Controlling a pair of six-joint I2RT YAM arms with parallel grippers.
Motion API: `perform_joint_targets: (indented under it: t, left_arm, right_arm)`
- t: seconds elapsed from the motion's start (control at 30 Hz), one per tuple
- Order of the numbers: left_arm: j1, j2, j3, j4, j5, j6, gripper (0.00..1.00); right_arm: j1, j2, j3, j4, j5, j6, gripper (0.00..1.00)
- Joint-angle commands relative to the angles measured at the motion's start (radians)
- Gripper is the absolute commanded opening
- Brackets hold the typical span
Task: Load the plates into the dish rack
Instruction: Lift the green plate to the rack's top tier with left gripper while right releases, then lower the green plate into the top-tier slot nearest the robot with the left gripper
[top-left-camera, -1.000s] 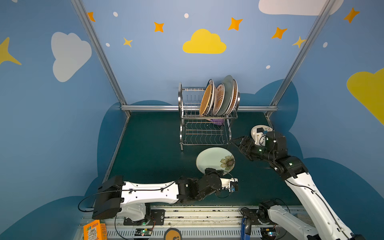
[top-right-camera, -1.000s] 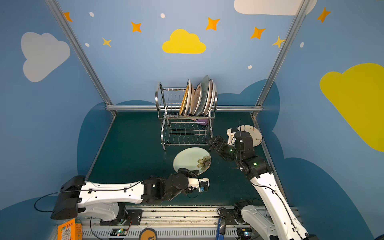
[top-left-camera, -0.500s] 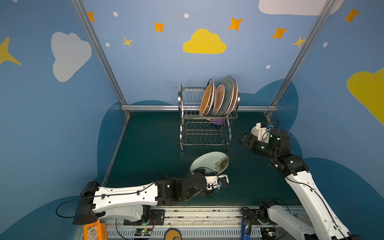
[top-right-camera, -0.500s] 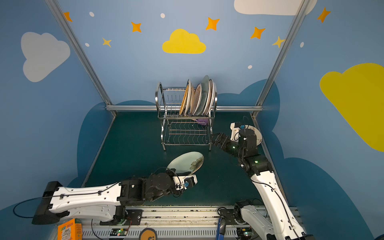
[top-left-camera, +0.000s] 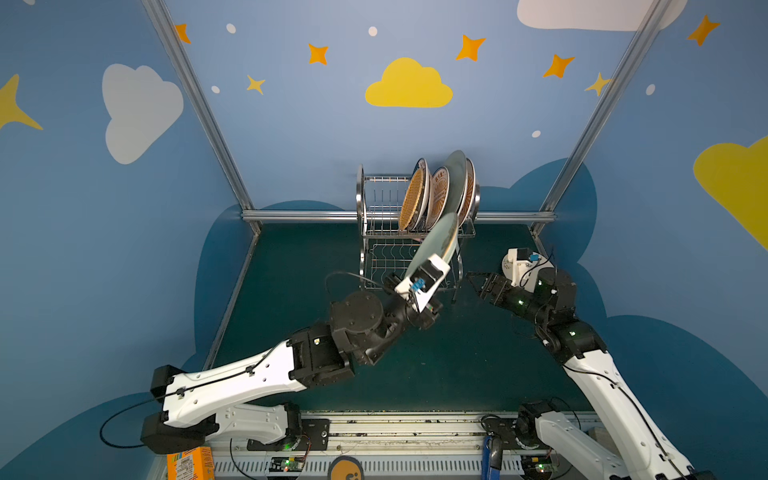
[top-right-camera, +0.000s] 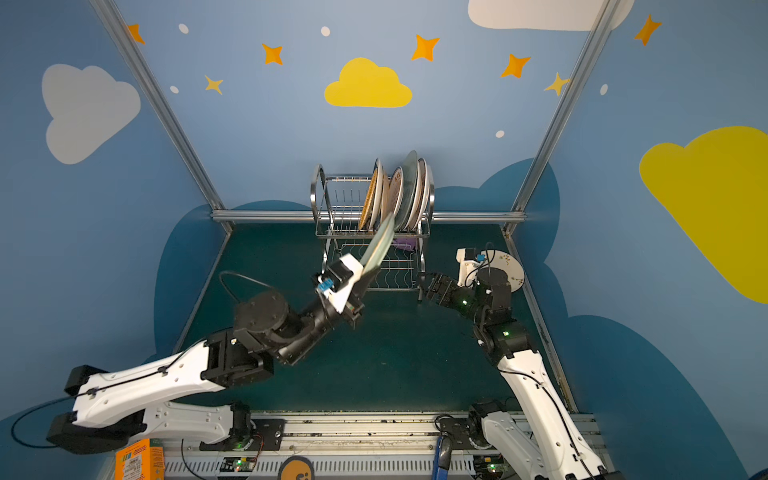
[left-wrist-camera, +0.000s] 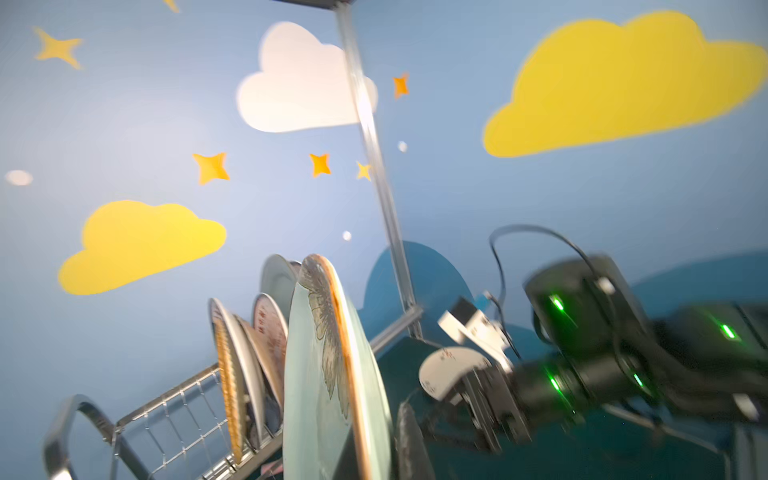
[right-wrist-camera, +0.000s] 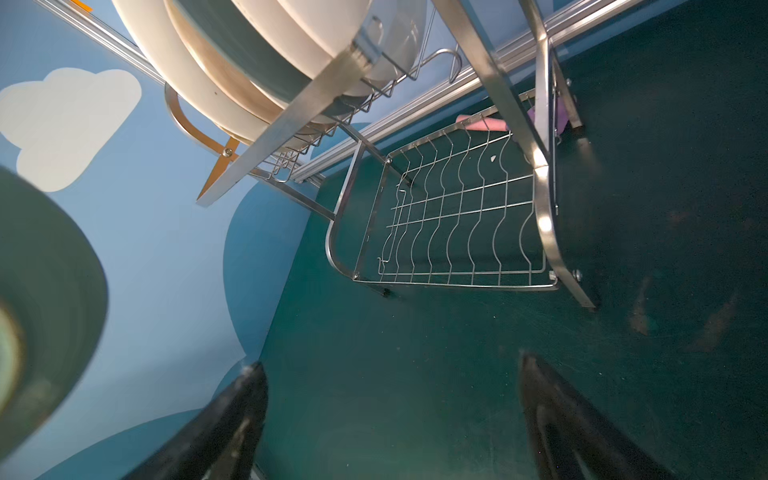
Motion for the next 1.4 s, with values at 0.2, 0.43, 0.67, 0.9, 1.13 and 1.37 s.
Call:
perform_joint_targets:
  t: [0.2, 0.43, 0.67, 0.9, 1.13, 1.37]
  left_arm:
    - [0.321, 0.120, 0.248, 0.097, 0.111, -0.251, 0.04]
    - [0.491, 0.247, 0.394, 0.056, 0.200, -0.392, 0.04]
    - [0.569, 0.365, 0.517, 0.037, 0.231, -0.448, 0.04]
    - [0.606, 0.468, 0.589, 0.037, 0.239, -0.484, 0.04]
    - [0.625, 0.558, 0.664, 0.018, 0.247, -0.502, 0.04]
    - [0.634, 0.620, 0.704, 0.010, 0.232, -0.499, 0.04]
  right_arm:
    - [0.068, 0.042, -0.024, 0.138, -0.060, -0.008, 0.92]
    - [0.120, 0.095, -0.031, 0.154, -0.078, 0.010, 0.92]
    - [0.161, 0.122, -0.027, 0.142, -0.073, 0.009, 0.92]
    - [0.180, 0.130, -0.024, 0.119, -0.062, 0.008, 0.92]
    - [0.186, 0.132, -0.021, 0.090, -0.048, 0.000, 0.92]
    - [0.187, 0.135, -0.021, 0.080, -0.051, -0.010, 0.92]
